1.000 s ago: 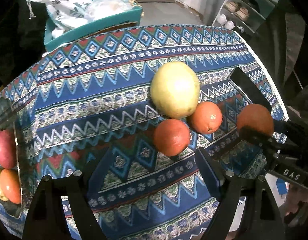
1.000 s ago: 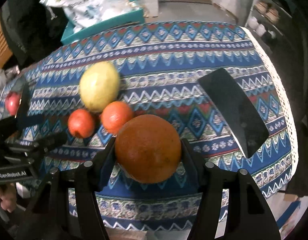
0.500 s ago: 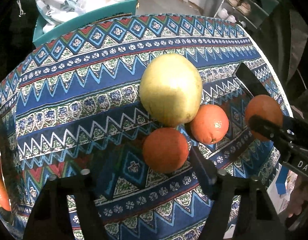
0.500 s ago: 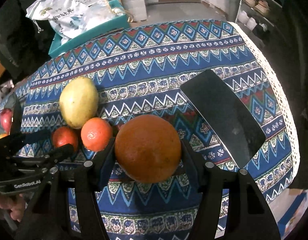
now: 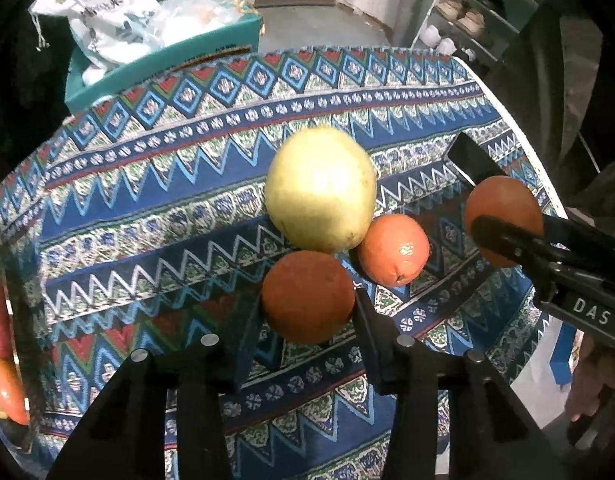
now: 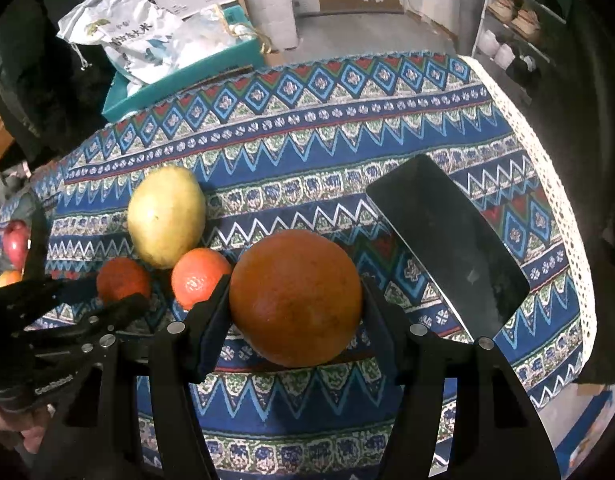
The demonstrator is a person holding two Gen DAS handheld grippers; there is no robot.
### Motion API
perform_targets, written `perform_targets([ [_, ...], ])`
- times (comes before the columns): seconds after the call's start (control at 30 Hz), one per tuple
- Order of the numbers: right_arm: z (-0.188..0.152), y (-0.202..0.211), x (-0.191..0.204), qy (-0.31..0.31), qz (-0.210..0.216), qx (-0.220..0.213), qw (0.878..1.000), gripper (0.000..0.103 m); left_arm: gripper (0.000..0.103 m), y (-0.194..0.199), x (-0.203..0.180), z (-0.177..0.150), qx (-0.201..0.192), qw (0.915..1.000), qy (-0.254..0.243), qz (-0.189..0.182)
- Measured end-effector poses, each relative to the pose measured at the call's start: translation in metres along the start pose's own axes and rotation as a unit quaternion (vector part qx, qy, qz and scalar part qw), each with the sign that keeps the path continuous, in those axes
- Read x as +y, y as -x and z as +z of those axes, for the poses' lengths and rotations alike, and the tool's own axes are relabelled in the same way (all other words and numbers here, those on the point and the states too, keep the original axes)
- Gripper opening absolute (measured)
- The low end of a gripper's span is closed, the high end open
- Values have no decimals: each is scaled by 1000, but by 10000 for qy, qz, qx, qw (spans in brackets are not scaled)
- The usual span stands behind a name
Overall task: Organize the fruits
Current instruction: 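Lift the tangerine with the left tool while the right tool lifts the orange toward the plate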
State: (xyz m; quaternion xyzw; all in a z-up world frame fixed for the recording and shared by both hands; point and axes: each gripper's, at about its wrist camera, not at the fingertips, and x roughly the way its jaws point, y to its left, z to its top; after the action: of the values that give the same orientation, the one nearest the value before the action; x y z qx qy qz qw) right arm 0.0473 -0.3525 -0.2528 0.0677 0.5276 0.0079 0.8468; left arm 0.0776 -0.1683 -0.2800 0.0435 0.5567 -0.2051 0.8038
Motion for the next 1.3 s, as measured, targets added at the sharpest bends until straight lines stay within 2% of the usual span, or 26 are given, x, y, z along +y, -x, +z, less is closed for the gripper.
perform_targets([
  [0.4,12,38,20,291,-154,-459,9984,62,45,57,7,5,-539,9984,178,34],
  [0.87,34,97,54,520,55,-1150,9920,62,45,124,12,6,-1230,9921,253,44],
  [1.3,45,121,94,778,185,-1465,9860,62,45,168,30,2,-1652,9856,344,143],
])
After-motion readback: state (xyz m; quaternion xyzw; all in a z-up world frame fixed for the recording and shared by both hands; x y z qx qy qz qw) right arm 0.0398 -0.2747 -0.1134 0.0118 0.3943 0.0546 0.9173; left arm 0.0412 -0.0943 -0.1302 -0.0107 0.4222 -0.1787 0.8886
